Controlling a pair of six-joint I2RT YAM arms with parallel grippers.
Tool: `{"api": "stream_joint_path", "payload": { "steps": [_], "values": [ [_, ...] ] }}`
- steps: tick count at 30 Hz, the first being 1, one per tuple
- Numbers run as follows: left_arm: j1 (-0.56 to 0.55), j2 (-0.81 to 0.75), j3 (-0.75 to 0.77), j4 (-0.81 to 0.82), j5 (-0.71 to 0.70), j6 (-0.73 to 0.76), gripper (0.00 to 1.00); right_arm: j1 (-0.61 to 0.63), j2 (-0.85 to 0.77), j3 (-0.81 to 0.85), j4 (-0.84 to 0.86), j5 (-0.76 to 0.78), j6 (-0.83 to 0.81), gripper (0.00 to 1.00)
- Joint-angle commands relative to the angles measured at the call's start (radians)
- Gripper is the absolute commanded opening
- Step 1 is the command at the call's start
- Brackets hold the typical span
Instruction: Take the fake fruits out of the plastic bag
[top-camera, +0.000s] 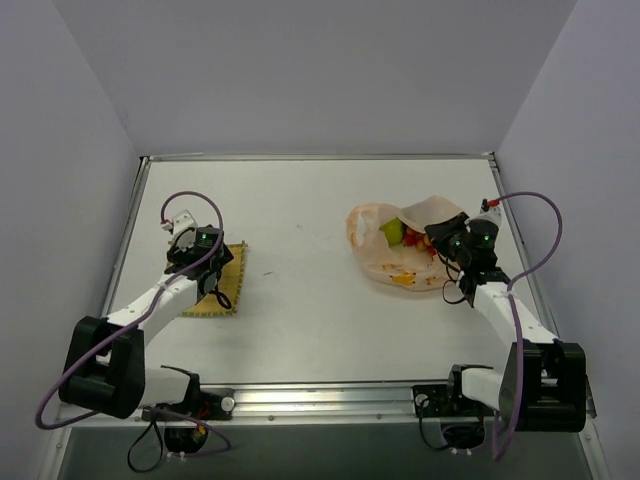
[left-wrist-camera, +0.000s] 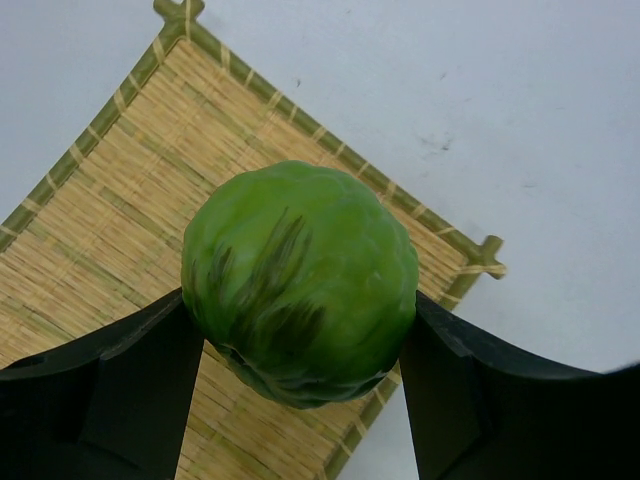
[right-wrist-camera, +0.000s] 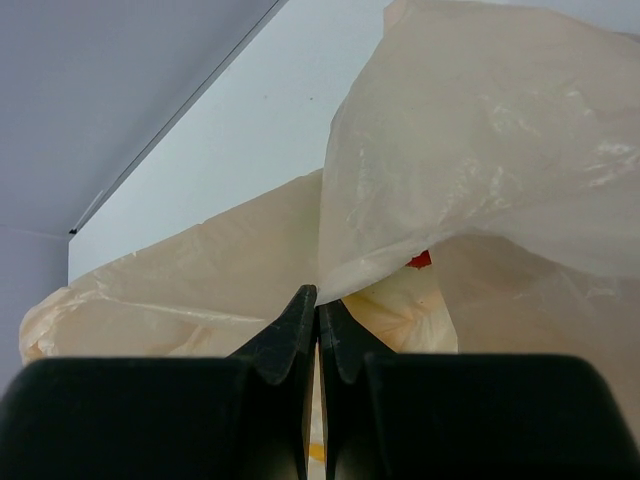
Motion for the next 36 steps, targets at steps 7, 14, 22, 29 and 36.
{"api": "stream_joint_path", "payload": {
  "steps": [7,14,22,29,36],
  "values": [
    [0.054,0.13,0.031,0.015,-0.055,-0.087,0.53,0.003,-0.024,0.0,0.039,-0.033,-0.027,0.0],
    [0.033,0.022,-0.009,0.023,-0.052,-0.078,0.86,0.005,-0.012,0.002,0.045,-0.034,-0.024,0.0],
    [-0.104,-0.095,0.005,-0.002,-0.084,-0.054,0.62,0.005,-0.013,0.008,0.037,-0.022,-0.025,0.0],
    [-0.533,0.05,0.195,0.104,0.019,0.078,0.49,0.005,-0.021,0.028,0.013,-0.002,-0.025,0.0],
    [-0.76,0.293,0.445,0.256,0.215,0.247,0.39,0.003,-0.006,0.042,0.004,0.001,-0.019,0.0]
  ]
}}
